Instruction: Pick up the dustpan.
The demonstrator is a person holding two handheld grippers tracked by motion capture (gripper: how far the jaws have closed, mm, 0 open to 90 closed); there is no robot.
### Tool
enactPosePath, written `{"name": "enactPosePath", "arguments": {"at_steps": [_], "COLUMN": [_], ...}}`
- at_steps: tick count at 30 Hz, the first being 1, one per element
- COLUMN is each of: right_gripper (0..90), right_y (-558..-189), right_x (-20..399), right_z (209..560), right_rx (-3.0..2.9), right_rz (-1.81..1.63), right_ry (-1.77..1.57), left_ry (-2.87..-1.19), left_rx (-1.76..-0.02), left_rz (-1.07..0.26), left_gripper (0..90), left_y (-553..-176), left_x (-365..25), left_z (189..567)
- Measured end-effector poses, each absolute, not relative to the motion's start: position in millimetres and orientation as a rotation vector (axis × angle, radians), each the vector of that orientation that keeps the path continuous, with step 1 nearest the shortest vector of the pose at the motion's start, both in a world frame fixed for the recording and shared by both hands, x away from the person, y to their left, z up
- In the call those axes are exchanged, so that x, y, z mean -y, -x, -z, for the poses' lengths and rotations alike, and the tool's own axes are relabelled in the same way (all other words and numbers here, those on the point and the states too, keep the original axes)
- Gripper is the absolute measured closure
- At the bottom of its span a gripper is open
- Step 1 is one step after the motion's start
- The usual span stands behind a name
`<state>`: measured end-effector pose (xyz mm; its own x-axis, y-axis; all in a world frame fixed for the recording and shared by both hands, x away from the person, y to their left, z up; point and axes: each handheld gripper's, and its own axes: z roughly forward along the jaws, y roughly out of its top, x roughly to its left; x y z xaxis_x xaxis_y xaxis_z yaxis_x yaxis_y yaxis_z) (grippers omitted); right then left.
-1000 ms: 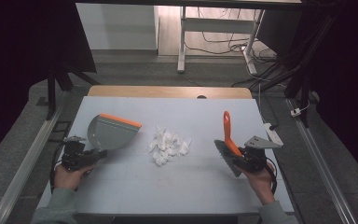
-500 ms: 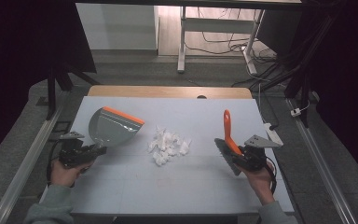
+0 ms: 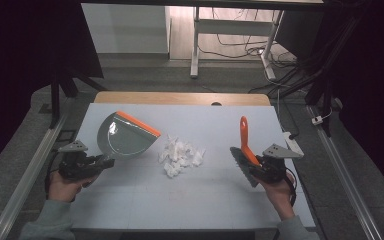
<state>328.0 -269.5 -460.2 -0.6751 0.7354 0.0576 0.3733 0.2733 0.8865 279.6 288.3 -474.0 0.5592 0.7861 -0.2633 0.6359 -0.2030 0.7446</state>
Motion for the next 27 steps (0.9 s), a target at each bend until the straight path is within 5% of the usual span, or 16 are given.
{"name": "enactPosePath", "arguments": {"at_steps": [27], "right_gripper": [70.6], "right_y": [-346.9], "right_x": [241.4], "right_z": [455.0], "right_rx": [-2.185], "right_rz": [-1.388], "right_ry": [-0.985], "left_ry": [-2.111], "left_rx": [-0.917], "left_rz": [-0.097], "left_gripper": [61.7], "left_y": [-262.8], "left_x": [-278.7], "left_z": [465.0]}}
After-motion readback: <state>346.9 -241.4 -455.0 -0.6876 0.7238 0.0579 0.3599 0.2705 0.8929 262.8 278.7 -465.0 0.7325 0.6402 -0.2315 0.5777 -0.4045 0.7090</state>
